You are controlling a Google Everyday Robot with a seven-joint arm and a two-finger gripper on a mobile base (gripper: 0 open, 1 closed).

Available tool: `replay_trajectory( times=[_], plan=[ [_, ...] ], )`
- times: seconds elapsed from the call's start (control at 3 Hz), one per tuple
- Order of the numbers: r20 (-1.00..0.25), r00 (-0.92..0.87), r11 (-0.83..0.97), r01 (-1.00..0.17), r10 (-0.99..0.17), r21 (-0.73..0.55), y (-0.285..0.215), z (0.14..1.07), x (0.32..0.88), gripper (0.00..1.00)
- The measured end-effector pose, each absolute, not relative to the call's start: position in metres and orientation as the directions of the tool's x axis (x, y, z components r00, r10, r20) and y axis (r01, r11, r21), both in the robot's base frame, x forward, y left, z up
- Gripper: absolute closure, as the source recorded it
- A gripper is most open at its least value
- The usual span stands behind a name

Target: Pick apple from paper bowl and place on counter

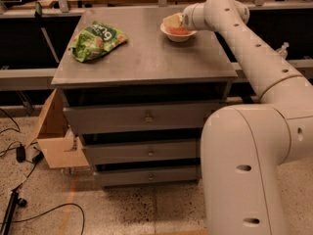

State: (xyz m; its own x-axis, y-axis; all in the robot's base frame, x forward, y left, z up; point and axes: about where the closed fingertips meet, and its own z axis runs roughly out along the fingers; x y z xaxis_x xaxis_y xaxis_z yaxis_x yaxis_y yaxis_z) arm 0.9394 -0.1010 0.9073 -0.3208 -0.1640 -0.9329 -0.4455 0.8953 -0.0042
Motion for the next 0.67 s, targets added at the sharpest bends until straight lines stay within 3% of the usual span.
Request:
replay_trajectory(
  times=[0.67],
  plan=[
    [-0.914,-0.365,0.893,-0.450,-0.177,0.007,-0.092,0.886,0.946,0.37]
  ],
)
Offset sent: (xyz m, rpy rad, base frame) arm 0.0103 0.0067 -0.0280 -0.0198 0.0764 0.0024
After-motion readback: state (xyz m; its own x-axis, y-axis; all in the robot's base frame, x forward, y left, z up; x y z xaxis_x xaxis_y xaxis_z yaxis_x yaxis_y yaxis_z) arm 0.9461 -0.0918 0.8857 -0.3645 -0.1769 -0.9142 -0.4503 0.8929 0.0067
